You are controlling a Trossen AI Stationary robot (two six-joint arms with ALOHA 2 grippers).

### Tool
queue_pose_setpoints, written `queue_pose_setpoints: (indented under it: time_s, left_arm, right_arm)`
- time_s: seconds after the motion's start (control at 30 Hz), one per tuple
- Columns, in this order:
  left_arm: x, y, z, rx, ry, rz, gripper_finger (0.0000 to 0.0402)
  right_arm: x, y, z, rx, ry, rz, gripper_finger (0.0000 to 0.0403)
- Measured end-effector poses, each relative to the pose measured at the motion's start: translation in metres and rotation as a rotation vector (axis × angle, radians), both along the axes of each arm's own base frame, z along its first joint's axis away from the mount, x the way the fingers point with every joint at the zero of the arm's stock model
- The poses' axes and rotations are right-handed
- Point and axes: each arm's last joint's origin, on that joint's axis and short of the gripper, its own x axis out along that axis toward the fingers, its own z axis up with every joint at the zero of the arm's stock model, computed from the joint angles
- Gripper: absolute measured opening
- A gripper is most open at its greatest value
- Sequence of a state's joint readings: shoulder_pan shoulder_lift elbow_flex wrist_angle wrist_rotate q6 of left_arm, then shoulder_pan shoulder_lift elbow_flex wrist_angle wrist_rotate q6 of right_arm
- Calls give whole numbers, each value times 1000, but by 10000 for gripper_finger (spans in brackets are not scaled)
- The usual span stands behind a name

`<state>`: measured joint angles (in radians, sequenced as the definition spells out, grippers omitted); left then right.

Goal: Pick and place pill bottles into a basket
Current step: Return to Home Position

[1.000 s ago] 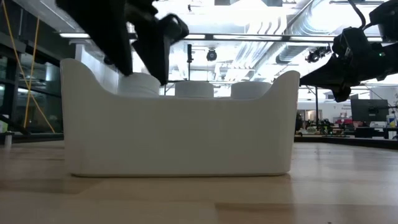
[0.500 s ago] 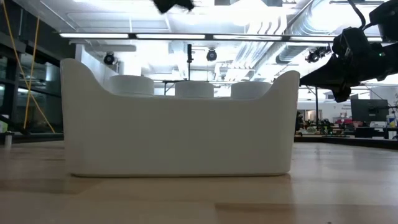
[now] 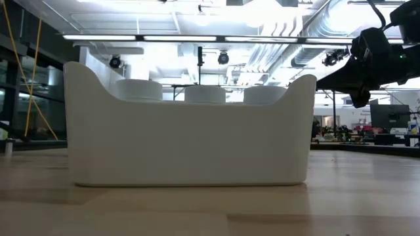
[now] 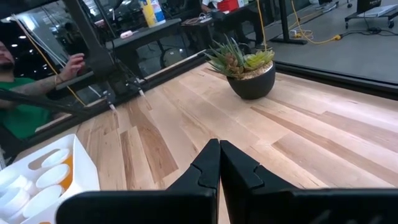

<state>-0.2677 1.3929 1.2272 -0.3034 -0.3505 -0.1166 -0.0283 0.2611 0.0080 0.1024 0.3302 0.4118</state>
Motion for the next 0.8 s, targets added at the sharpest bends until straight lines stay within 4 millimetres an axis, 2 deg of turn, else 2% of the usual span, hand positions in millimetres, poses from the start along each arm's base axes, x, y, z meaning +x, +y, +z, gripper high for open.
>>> queue_pose_setpoints:
  time_s: [0.17, 0.33, 0.5, 0.63, 0.8]
  left_arm:
    - [-38, 26, -27, -32, -205, 31, 22]
    - [-82, 48, -60, -52, -277, 90, 22]
    - [-118, 57, -91, -18, -355, 127, 22]
    - [-145, 62, -125, 5, -451, 153, 22]
    - [-168, 65, -153, -23, -563, 157, 22]
  right_arm:
    - [0, 0, 1, -1, -9, 0, 1]
    - [0, 0, 4, -25, -28, 4, 1]
    - [0, 0, 6, -58, -40, 7, 0]
    - [0, 0, 9, -78, -63, 11, 0]
    - [0, 1, 15, -152, -107, 47, 0]
